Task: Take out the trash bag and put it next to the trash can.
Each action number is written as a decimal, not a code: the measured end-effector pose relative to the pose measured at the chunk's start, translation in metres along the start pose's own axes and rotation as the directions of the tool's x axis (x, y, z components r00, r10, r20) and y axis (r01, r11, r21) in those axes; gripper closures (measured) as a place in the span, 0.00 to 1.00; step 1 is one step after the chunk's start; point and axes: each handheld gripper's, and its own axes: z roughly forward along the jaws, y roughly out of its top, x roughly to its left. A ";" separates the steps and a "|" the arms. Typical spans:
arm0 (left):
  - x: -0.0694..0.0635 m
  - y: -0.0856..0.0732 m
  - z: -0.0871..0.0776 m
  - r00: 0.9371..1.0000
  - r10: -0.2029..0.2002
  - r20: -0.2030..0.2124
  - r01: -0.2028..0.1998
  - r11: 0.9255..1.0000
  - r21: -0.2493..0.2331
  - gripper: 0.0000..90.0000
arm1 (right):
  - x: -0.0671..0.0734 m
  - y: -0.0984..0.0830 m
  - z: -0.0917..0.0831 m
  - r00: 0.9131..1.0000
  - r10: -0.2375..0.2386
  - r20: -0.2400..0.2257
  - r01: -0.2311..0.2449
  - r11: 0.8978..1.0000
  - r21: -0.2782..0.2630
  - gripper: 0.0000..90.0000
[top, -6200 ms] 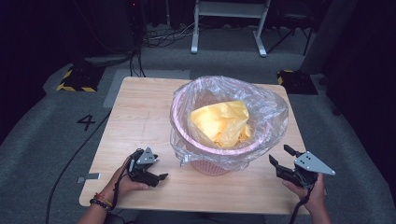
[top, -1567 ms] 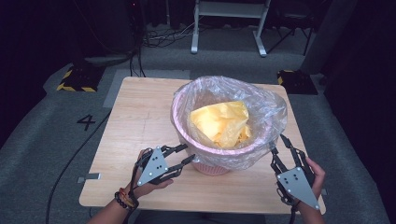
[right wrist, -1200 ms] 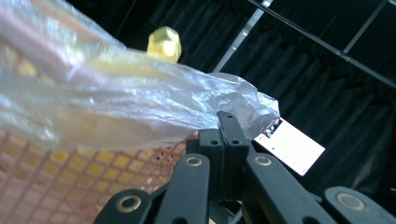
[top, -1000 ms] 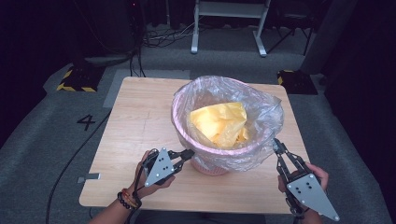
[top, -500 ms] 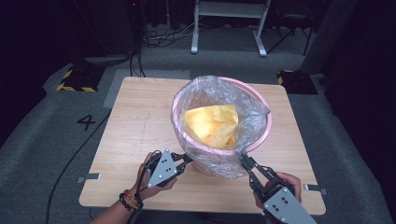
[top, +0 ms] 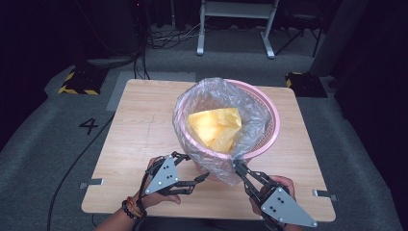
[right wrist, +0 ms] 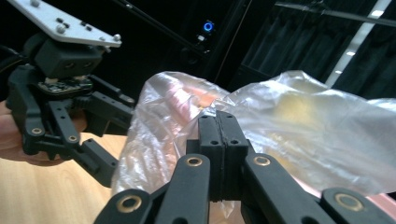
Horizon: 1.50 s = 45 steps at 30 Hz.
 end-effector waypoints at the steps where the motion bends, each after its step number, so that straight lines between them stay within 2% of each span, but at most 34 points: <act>1: 0.000 0.001 0.000 1.000 -0.002 0.003 0.002 1.000 -0.006 0.44 | -0.001 -0.003 0.002 0.999 0.039 -0.027 -0.039 0.999 0.004 1.00; 2: 0.000 0.001 0.000 1.000 -0.002 0.003 0.002 1.000 -0.006 0.44 | -0.001 -0.003 0.002 0.999 0.039 -0.027 -0.039 0.999 0.004 1.00; 4: 0.000 0.002 -0.001 1.000 -0.015 0.015 0.015 1.000 -0.016 0.44 | -0.002 -0.006 0.005 0.995 0.076 -0.057 -0.076 0.997 0.012 1.00; 7: -0.002 0.005 -0.003 0.999 -0.028 0.032 0.029 0.999 -0.028 0.43 | -0.003 -0.011 0.009 0.991 0.107 -0.083 -0.105 0.994 0.023 1.00; 10: -0.005 0.009 -0.004 0.999 -0.027 0.046 0.029 0.999 -0.045 0.43 | -0.002 -0.013 0.014 0.985 0.131 -0.115 -0.129 0.991 0.024 1.00; 12: -0.008 0.011 -0.005 0.999 -0.028 0.043 0.030 0.999 -0.044 0.42 | 0.001 -0.016 0.021 0.980 0.134 -0.148 -0.130 0.991 0.039 1.00; 13: -0.008 0.011 -0.005 0.998 -0.029 0.049 0.032 0.998 -0.048 0.42 | 0.001 -0.016 0.021 0.980 0.134 -0.148 -0.130 0.991 0.039 1.00; 15: -0.008 0.013 -0.006 0.997 -0.048 0.055 0.051 0.997 -0.058 0.42 | 0.003 -0.019 0.027 0.973 0.140 -0.183 -0.132 0.990 0.056 1.00; 18: -0.009 0.015 -0.007 0.997 -0.055 0.059 0.059 0.996 -0.066 0.42 | 0.005 -0.021 0.031 0.970 0.143 -0.195 -0.132 0.989 0.068 1.00; 19: -0.008 0.016 -0.008 0.996 -0.066 0.065 0.071 0.995 -0.069 0.42 | 0.005 -0.024 0.034 0.963 0.162 -0.216 -0.148 0.986 0.079 1.00; 20: -0.008 0.016 -0.008 0.996 -0.066 0.065 0.071 0.995 -0.069 0.42 | 0.005 -0.024 0.034 0.963 0.162 -0.216 -0.148 0.986 0.079 1.00; 21: -0.009 0.017 -0.008 0.995 -0.075 0.067 0.080 0.994 -0.074 0.42 | 0.005 -0.025 0.037 0.959 0.168 -0.227 -0.151 0.984 0.092 1.00; 22: -0.009 0.018 -0.008 0.995 -0.080 0.066 0.085 0.994 -0.070 0.42 | 0.007 -0.029 0.042 0.952 0.180 -0.247 -0.157 0.981 0.111 1.00; 23: -0.010 0.019 -0.007 0.995 -0.082 0.063 0.086 0.994 -0.070 0.42 | 0.010 -0.031 0.045 0.948 0.182 -0.260 -0.153 0.980 0.129 1.00; 24: -0.012 0.020 -0.007 0.995 -0.082 0.062 0.086 0.994 -0.069 0.42 | 0.010 -0.031 0.045 0.948 0.182 -0.260 -0.153 0.980 0.129 1.00; 25: -0.013 0.021 -0.006 0.995 -0.082 0.055 0.085 0.994 -0.065 0.42 | 0.014 -0.037 0.050 0.944 0.181 -0.275 -0.141 0.977 0.158 1.00; 29: -0.016 0.023 0.000 0.994 -0.100 0.036 0.102 0.994 -0.039 0.44 | 0.013 -0.044 0.052 0.942 0.194 -0.275 -0.150 0.973 0.174 1.00; 30: -0.017 0.024 0.003 0.996 -0.094 -0.005 0.094 0.995 -0.024 0.51 | 0.009 -0.046 0.052 0.941 0.209 -0.266 -0.163 0.969 0.185 1.00; 31: -0.017 0.024 0.003 0.996 -0.094 -0.005 0.094 0.995 -0.024 0.51 | 0.009 -0.046 0.052 0.941 0.209 -0.266 -0.163 0.969 0.185 1.00; 32: -0.018 0.024 0.006 0.996 -0.091 -0.015 0.090 0.996 -0.016 0.53 | 0.008 -0.049 0.052 0.938 0.225 -0.265 -0.176 0.965 0.196 1.00; 33: -0.018 0.025 0.008 0.996 -0.086 -0.030 0.086 0.996 -0.002 0.53 | 0.008 -0.049 0.052 0.938 0.225 -0.265 -0.176 0.965 0.196 1.00; 36: -0.020 0.024 0.013 0.997 -0.053 -0.058 0.054 0.998 0.017 0.62 | 0.008 -0.053 0.052 0.940 0.215 -0.265 -0.162 0.965 0.207 1.00; 38: -0.021 0.023 0.014 0.996 -0.035 -0.086 0.037 0.999 0.028 0.77 | 0.009 -0.054 0.051 0.943 0.203 -0.265 -0.149 0.967 0.208 1.00; 39: -0.020 0.022 0.014 0.995 -0.033 -0.090 0.035 0.999 0.023 0.82 | 0.009 -0.055 0.051 0.942 0.201 -0.268 -0.147 0.967 0.209 1.00; 40: -0.016 0.019 0.014 0.994 -0.037 -0.099 0.040 0.999 0.031 0.93 | 0.009 -0.056 0.049 0.945 0.197 -0.262 -0.143 0.967 0.210 1.00; 43: -0.012 0.017 0.014 0.995 -0.039 -0.091 0.042 0.998 0.037 0.98 | 0.008 -0.056 0.045 0.945 0.197 -0.261 -0.143 0.967 0.212 0.95; 45: -0.011 0.015 0.013 0.995 -0.029 -0.096 0.032 0.999 0.037 0.99 | 0.008 -0.056 0.043 0.945 0.195 -0.264 -0.140 0.967 0.211 0.95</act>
